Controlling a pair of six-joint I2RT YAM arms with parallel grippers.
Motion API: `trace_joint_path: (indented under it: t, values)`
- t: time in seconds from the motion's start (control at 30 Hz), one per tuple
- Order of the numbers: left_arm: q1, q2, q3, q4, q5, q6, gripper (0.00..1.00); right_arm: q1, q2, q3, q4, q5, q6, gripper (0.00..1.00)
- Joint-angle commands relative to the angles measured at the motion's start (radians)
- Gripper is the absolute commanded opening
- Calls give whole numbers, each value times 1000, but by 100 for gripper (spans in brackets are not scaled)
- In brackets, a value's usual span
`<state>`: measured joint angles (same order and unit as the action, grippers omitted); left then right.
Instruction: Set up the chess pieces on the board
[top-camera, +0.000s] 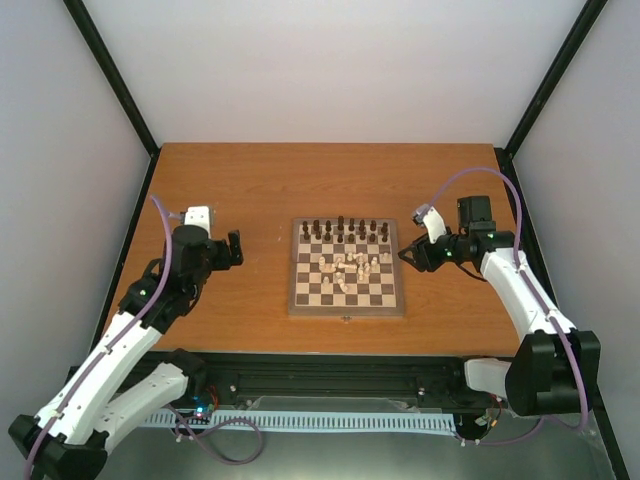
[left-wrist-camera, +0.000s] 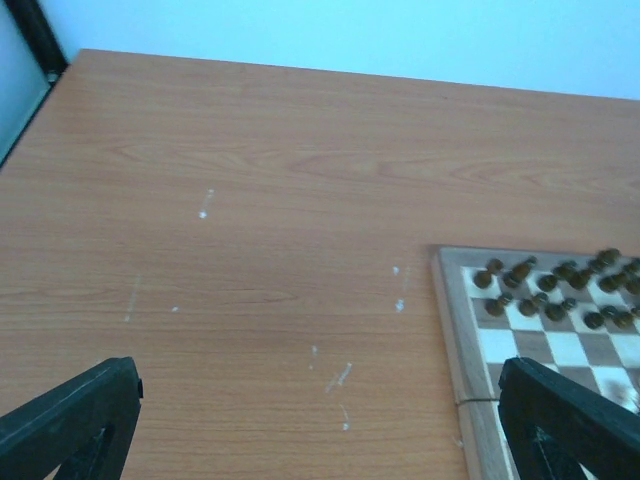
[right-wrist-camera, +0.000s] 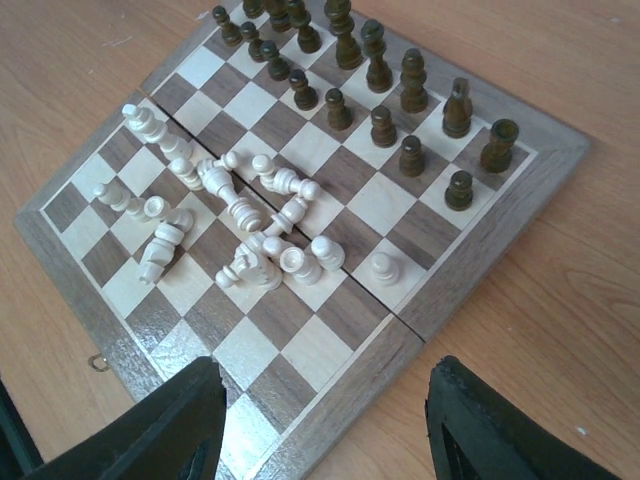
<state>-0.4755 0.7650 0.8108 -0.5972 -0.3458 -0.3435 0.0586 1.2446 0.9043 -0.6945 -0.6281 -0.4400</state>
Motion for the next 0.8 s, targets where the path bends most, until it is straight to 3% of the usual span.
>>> trace_joint_path:
  t: [0.0,0.17,0.33,0.47,0.77]
  values:
    - [12,26,20,-4,-91,-57,100,9,-39,8,36,26,-21,56]
    - [12,0,-4,-4,77,32,97,30,-36,22,13,42,-30,55]
    - [12,-63,-41,44,287,119,74,67,-40,33,25,106,-37,52]
    - [12,-47,-16,11,311,129,62,140,38,93,17,178,-21,46]
    - [12,-87,-2,-44,262,127,59,230,374,286,-38,376,4,30]
